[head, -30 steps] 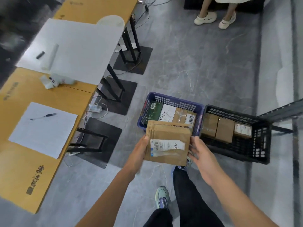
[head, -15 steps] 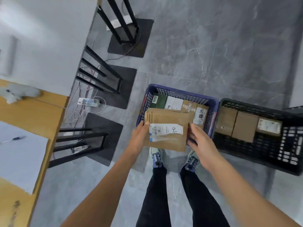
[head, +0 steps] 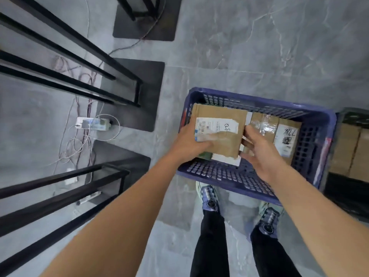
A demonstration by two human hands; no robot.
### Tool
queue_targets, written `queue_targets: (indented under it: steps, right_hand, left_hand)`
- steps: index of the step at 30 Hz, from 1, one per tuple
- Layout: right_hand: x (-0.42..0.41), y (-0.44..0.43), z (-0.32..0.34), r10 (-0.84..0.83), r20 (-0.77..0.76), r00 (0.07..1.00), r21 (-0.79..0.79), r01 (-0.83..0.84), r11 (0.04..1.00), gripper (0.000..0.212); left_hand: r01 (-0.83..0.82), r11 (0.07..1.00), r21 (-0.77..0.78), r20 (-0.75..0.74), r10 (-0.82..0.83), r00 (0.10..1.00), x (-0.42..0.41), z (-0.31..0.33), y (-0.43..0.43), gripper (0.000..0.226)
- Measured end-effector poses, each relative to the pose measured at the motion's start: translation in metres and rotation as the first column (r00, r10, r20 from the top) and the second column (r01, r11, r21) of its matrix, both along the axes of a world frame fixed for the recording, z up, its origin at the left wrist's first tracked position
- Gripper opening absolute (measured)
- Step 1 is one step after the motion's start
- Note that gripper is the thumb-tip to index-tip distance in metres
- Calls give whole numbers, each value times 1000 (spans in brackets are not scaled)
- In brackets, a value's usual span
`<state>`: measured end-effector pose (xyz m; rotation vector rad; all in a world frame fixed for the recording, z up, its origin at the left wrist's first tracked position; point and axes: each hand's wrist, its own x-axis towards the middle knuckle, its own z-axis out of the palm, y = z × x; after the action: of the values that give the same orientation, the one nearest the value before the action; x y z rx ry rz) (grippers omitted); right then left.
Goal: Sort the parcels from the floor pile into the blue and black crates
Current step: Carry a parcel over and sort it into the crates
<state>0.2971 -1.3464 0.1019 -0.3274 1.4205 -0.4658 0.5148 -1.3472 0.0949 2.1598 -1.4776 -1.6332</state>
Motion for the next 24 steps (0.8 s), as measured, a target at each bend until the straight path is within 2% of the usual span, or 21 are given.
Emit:
queue_targets:
  steps: [4, 6, 8, 11, 16, 19, 24]
  right_hand:
    - [16, -29, -42, -12, -19, 1000, -13, 12, 1000, 32]
    - [23, -42, -58, 6, -27, 1000, -28, -6, 1000, 35]
    - [29, -51, -71, 19, -35, 999, -37, -20, 999, 35]
    - [36, -58, -88, 19, -58, 998, -35, -21, 999, 31]
    - [41, -53, -104, 60, -55, 997, -55, -63, 997, 32]
    - [44, -53, -111, 84, -45, 995, -76, -87, 993, 37]
    - [43, -51, -128, 129, -51, 990, -23, -131, 991, 70]
  left_hand:
    - [242, 969, 60, 218, -249, 944, 16, -49, -25, 128]
    - [394, 916, 78, 327, -397, 858, 22, -64, -35, 128]
    - [509, 859, 45, 467, -469, 750, 24, -72, -45, 122]
    - [589, 808, 0, 606, -468, 643, 25, -88, -52, 109]
    - [609, 791, -60, 690, -408, 597, 31, -104, -48, 91]
    - [651, 757, -57, 756, -393, 523, 33, -109, -47, 84]
    - [700, 714, -8, 822, -394, 411, 32, -115, -52, 81]
